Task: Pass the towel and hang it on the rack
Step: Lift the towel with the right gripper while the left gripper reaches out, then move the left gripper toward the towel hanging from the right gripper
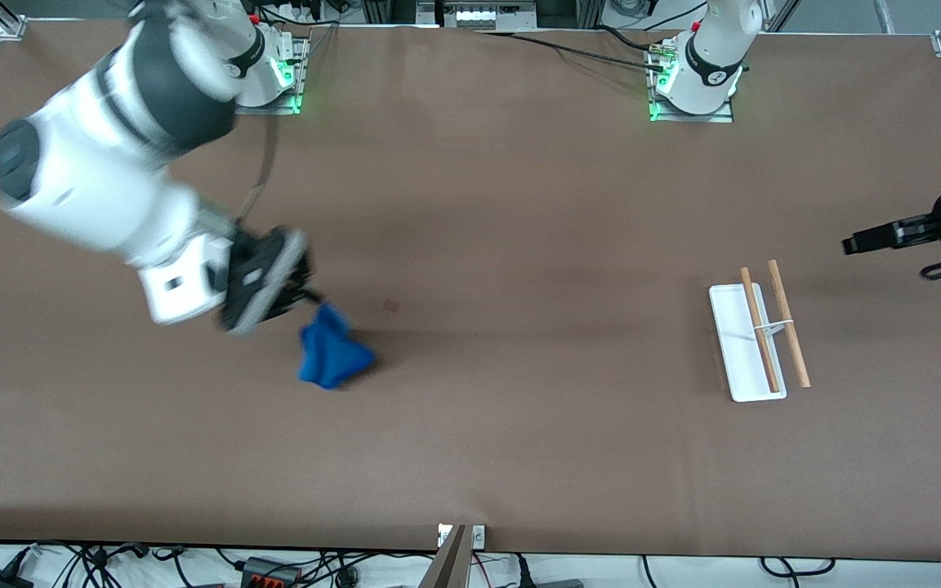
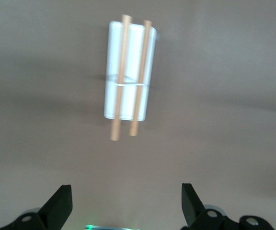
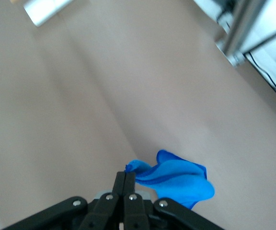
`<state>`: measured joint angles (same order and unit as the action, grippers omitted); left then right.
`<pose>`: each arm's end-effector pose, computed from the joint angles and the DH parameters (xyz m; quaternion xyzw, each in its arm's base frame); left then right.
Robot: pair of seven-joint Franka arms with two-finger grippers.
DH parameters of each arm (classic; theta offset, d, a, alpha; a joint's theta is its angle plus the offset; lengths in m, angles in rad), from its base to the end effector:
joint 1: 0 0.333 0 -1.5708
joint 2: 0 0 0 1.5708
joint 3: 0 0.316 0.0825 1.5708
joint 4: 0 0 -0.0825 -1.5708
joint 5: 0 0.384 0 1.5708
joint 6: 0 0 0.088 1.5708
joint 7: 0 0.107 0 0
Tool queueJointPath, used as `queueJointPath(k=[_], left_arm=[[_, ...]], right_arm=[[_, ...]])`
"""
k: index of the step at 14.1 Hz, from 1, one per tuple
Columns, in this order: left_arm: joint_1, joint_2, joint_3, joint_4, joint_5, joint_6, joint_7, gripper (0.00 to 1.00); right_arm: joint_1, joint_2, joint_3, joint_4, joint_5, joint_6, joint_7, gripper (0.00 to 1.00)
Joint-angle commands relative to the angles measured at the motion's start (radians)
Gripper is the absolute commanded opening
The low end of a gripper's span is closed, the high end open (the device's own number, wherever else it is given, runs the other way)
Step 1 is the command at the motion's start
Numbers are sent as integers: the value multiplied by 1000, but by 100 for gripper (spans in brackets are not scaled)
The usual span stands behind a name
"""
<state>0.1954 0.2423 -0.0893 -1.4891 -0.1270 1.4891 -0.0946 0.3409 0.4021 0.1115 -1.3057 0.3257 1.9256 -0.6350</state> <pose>0.6054 0.0555 0.5168 0.9848 0.1016 -0.1196 0.0748 0.6269 0.3125 0.5413 -0.8598 -0.4661 -0.1240 0.1675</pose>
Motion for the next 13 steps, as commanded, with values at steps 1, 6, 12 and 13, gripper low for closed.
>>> queueJointPath(k=[1, 6, 12, 13], left_arm=[[-8, 70, -12, 18, -92, 3, 19, 100], [-54, 147, -10, 21, -248, 43, 172, 100], [-88, 219, -12, 4, -327, 206, 731, 100], [-90, 227, -12, -9, -330, 223, 833, 100]], right_arm=[[129, 35, -16, 68, 13, 102, 142, 0], [295, 52, -16, 68, 13, 326, 423, 0], [392, 67, -16, 68, 7, 411, 571, 0], [392, 67, -16, 68, 7, 411, 571, 0]])
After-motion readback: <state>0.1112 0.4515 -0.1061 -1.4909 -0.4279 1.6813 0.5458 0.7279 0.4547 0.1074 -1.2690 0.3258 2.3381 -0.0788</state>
